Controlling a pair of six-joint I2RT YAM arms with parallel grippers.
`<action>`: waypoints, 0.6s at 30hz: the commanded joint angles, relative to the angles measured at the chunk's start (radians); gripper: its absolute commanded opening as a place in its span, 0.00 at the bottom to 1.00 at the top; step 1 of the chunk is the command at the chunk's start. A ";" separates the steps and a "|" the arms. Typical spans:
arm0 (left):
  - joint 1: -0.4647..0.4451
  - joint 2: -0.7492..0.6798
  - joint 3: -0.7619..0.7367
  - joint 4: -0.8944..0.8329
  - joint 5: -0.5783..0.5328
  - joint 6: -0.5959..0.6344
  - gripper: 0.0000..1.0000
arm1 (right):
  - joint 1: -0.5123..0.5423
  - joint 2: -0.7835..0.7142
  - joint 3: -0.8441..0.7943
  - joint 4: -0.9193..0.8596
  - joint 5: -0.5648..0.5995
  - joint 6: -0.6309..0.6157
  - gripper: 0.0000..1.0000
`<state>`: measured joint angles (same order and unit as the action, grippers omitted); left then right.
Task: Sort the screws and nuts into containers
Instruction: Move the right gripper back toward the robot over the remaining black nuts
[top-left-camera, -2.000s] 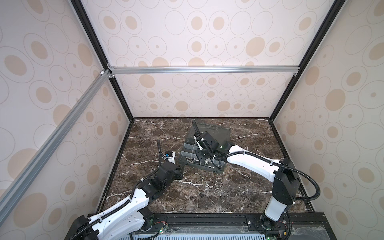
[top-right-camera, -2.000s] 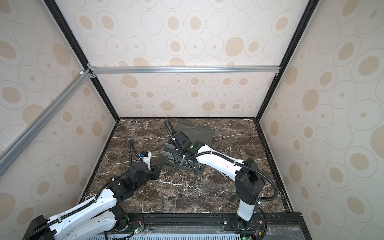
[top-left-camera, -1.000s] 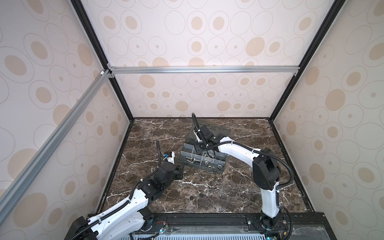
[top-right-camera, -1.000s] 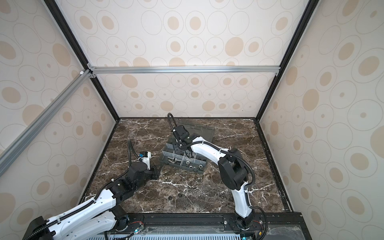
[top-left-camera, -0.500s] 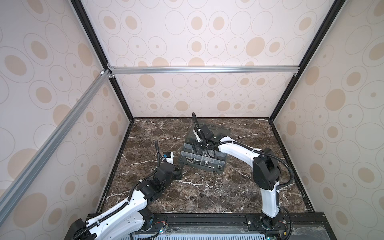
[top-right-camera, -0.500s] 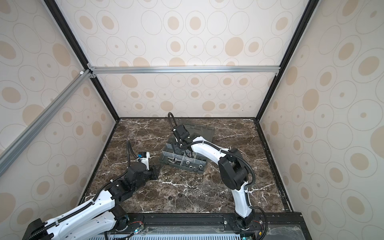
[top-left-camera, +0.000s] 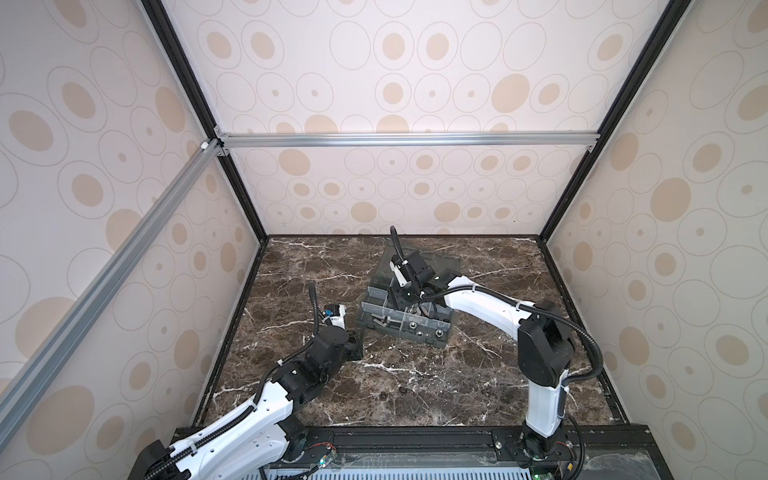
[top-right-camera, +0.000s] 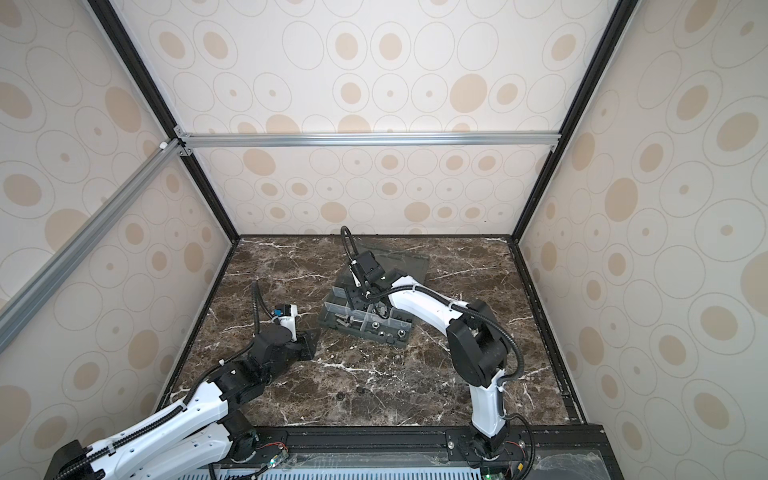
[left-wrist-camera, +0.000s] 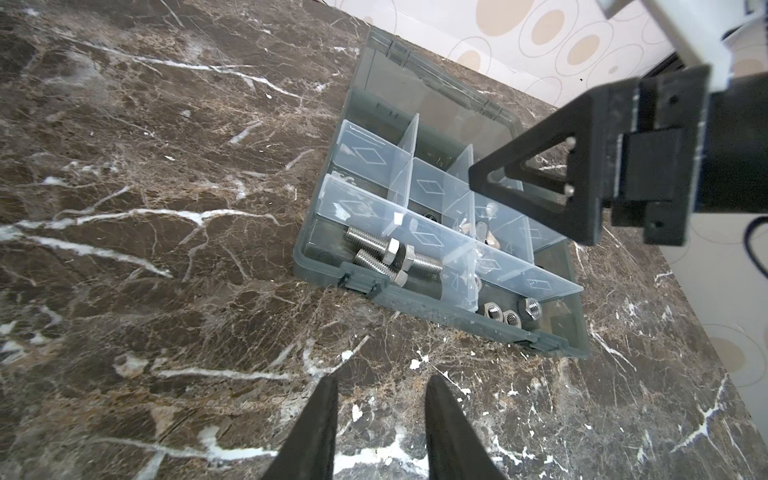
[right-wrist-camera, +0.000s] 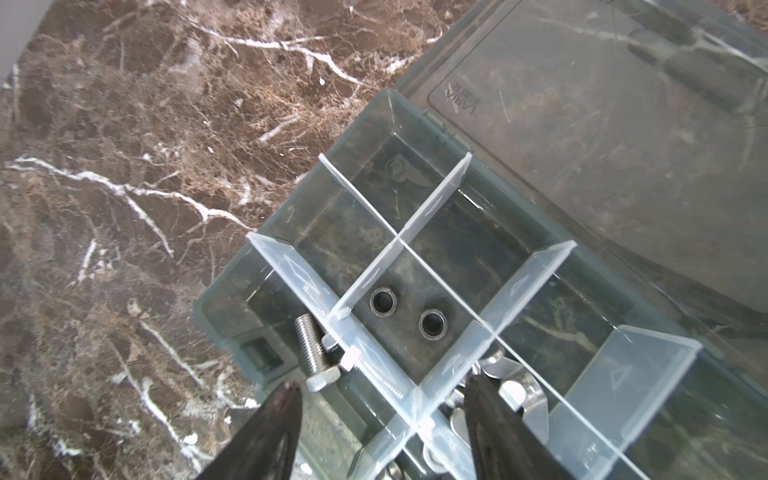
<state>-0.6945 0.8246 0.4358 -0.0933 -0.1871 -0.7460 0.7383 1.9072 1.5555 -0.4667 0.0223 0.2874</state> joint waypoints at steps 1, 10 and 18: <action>0.008 -0.002 0.021 0.000 -0.025 -0.015 0.36 | -0.004 -0.070 -0.033 -0.019 -0.004 -0.020 0.66; 0.008 0.063 0.054 0.027 -0.007 0.011 0.36 | 0.010 -0.174 -0.159 -0.045 -0.035 -0.019 0.66; 0.008 0.075 0.045 0.064 0.010 -0.027 0.36 | 0.073 -0.288 -0.313 -0.066 -0.021 0.018 0.66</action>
<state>-0.6933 0.8997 0.4484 -0.0608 -0.1799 -0.7464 0.7818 1.6756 1.2907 -0.5056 -0.0013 0.2882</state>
